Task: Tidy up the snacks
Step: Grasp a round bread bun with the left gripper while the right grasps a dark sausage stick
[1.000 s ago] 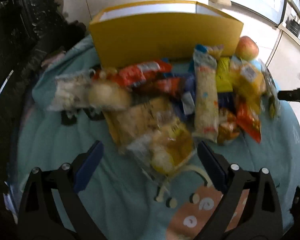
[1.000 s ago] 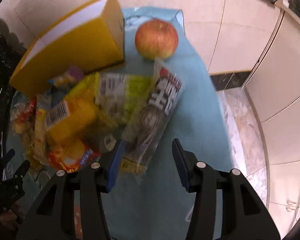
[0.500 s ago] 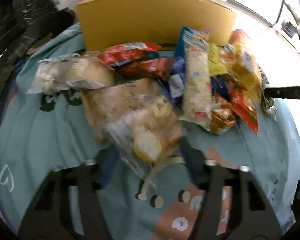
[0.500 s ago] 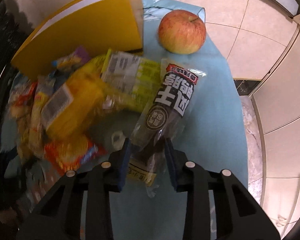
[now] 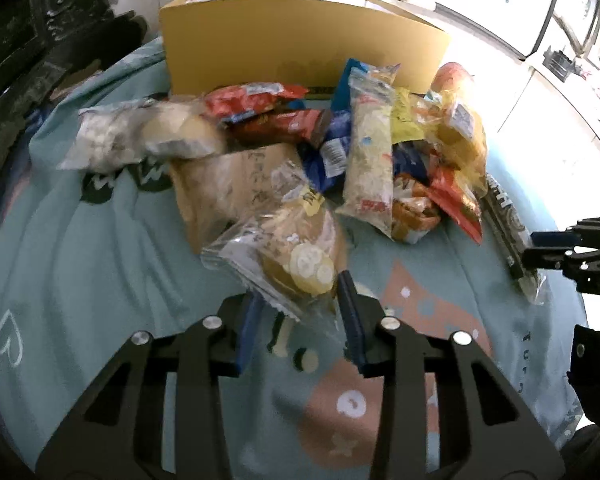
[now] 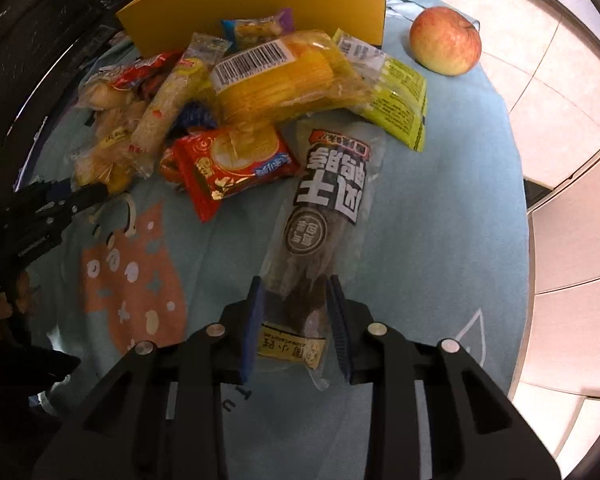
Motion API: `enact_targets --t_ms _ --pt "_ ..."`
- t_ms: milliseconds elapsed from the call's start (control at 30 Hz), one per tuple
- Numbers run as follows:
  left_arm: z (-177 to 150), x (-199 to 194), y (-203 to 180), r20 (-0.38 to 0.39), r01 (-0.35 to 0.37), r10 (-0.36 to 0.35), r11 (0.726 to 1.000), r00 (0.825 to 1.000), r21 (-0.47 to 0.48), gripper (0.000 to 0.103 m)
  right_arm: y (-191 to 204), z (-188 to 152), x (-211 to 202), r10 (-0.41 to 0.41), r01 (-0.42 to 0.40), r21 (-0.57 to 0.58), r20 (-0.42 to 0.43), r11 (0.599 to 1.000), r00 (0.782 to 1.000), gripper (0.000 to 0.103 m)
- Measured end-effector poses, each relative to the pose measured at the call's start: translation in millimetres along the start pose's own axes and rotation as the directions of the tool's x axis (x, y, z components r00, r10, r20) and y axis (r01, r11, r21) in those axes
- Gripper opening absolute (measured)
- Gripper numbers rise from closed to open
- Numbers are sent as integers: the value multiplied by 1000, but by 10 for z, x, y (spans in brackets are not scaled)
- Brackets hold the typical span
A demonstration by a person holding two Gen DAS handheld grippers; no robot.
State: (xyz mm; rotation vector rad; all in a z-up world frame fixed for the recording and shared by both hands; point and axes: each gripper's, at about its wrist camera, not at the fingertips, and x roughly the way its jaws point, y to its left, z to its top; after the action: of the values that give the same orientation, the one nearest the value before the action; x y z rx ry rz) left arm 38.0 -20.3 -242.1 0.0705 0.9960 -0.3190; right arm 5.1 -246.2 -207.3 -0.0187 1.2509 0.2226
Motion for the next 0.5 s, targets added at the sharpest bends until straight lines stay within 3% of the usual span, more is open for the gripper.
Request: enact_targets --t_ms 33,133,267,400,433,500 --pt "14 -30 19 21 -38 38 999 999 0 66 14 7 -12 -15 15 -5 5 1000 1000 34" --pt "83 -146 12 103 -135 133 991 986 12 88 25 96 12 -36 36 -8 19 999 999 44" --pt "145 -133 -95 139 -159 147 984 979 84 92 -33 172 -14 -72 72 4 45 997 996 58" --pt "173 144 -249 107 -185 166 960 980 212 94 -44 297 22 -97 96 9 66 995 993 60" --pt "196 207 -258 83 -174 160 963 984 208 91 -65 341 73 -106 105 12 61 994 993 60" --pt "206 278 -232 40 -131 125 975 991 182 74 -115 395 241 -103 102 38 13 994 995 60"
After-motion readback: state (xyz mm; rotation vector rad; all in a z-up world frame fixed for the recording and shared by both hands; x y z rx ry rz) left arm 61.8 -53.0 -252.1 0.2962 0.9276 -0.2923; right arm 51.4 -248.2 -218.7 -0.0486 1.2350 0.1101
